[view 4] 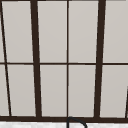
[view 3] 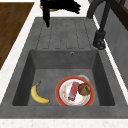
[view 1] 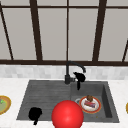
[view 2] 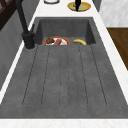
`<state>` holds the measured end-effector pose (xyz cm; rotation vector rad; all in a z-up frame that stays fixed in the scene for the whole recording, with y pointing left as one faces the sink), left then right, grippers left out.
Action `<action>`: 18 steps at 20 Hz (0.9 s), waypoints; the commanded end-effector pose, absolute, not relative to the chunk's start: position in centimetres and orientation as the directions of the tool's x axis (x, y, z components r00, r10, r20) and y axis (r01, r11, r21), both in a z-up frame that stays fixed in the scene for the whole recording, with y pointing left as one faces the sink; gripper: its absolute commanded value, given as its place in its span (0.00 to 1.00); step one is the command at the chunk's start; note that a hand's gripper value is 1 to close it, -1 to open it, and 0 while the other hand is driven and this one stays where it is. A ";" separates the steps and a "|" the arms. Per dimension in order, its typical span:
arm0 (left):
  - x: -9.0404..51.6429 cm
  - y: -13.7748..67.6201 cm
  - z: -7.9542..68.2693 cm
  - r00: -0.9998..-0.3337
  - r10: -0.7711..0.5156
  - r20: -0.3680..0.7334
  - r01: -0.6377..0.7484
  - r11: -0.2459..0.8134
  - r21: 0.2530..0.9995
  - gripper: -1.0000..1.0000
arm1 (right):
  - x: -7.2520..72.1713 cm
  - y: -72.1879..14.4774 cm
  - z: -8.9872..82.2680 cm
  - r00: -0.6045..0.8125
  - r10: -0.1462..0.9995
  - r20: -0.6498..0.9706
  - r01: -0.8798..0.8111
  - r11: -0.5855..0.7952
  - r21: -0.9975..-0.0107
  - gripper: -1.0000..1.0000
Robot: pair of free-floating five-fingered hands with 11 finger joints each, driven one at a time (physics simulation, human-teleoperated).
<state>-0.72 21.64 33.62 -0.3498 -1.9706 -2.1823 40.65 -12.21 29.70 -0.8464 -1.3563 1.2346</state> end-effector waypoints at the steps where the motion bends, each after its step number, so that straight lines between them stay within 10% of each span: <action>1: -0.7 21.6 33.6 -0.956 0.024 0.292 0.288 -0.105 0.952 0.50 | 41.9 -11.9 29.4 -0.144 0.975 0.170 -0.225 0.135 -0.965 0.00; 18: -0.7 21.6 33.6 -0.956 0.024 0.292 0.288 -0.105 0.952 0.50 | 48.4 -10.1 30.9 -0.076 0.989 0.129 -0.543 0.067 -0.837 0.00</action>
